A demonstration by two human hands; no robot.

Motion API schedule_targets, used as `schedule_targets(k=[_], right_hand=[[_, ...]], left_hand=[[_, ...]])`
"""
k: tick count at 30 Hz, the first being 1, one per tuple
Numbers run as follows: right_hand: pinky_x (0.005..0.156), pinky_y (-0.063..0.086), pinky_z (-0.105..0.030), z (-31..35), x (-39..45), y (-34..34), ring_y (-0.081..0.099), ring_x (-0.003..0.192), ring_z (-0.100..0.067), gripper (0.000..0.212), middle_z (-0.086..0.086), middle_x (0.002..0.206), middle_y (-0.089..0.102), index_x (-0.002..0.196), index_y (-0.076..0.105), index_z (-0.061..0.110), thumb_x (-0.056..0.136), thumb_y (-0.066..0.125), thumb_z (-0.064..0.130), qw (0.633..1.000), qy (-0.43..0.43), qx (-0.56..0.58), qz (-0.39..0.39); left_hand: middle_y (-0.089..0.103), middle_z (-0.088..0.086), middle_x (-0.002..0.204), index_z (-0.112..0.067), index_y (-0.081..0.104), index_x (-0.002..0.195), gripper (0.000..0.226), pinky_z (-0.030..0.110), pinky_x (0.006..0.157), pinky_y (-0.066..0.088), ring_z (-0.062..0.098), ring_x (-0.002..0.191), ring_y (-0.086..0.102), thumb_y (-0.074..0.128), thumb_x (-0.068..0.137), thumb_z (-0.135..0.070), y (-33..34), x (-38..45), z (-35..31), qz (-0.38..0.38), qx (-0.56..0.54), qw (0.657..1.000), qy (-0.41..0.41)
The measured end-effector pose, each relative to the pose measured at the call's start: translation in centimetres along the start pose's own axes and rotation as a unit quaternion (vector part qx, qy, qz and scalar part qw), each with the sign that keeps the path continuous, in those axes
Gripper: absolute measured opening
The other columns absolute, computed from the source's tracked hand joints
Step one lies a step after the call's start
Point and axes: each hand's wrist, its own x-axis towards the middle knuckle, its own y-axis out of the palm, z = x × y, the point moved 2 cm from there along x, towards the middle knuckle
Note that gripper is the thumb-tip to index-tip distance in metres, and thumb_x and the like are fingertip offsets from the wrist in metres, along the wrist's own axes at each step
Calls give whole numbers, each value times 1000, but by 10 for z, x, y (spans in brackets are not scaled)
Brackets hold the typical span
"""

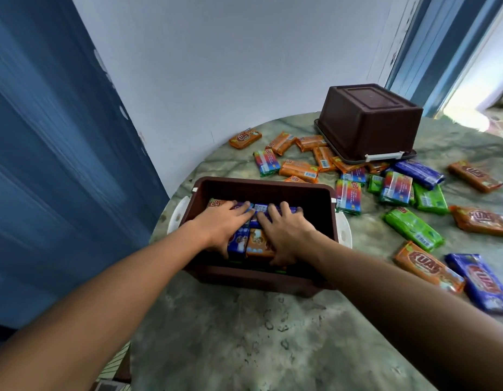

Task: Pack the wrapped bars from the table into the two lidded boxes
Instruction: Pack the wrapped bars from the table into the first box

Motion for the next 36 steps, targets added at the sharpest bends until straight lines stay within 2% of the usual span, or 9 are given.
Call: schedule_targets(k=[5,10,17,22,28,31,32,34,36], right_hand=[[87,48,-45,-11,2,-14,39,116,-32,99,-13,135,39,146,28,17,69,66,67,999,-21,48,-9],[89,46,-57,8,5,-2,37,122,-42,117,-22,141,32,146,17,6,61,74,62,999,18,-28,-2],[93,42,-60,5,5,1,35,122,-42,118,-21,142,30,147,17,6,61,70,67,999,17,1,-31],[104,21,-70,17,4,13,14,137,-54,117,-30,154,5,151,-3,4,72,67,55,998,55,-34,-2],[105,18,-70,22,5,11,9,138,-55,117,-29,155,1,151,-6,4,74,69,51,996,79,-18,33],[113,13,-63,14,-2,-10,3,143,-47,120,-20,159,-3,153,-4,16,70,67,65,988,69,105,91],[115,16,-58,10,-8,-21,6,145,-42,116,-15,160,-1,154,-1,22,71,65,68,972,79,204,90],[112,31,-43,-7,-27,-48,25,142,-26,90,-5,158,20,152,17,26,82,60,61,919,124,369,-53],[105,37,-36,-31,-53,-56,40,132,-20,61,-3,146,41,144,38,18,92,56,45,850,232,405,-244]], left_hand=[[17,6,158,-28,8,152,120,39,106,38,26,130,31,82,60,-47,-16,8,14,29,-67,997,-5],[-4,17,159,-5,-6,151,130,43,114,28,36,143,10,78,64,-54,5,-3,-8,-19,56,998,3],[8,7,160,-15,4,152,124,37,103,39,27,132,29,74,61,-62,-3,-2,7,-66,21,997,34],[-9,25,157,-1,-11,148,128,49,104,40,43,143,7,72,68,-56,17,-5,-14,-65,83,994,4],[-5,25,157,-1,-7,149,126,49,102,41,43,142,9,70,68,-59,19,1,-12,-72,83,994,17],[24,14,155,-11,17,151,117,44,108,37,31,138,29,68,64,-70,-2,-8,6,-43,-107,992,44],[45,8,144,-15,34,146,100,40,102,43,23,127,45,71,67,-65,-12,-15,15,-68,-262,962,43],[68,-2,107,-22,61,122,56,30,80,50,12,92,63,73,73,-47,-24,-31,38,-220,-471,854,-8],[67,-7,89,-22,67,106,33,26,69,45,14,77,61,68,76,-38,-20,-49,64,-376,-480,782,-131]])
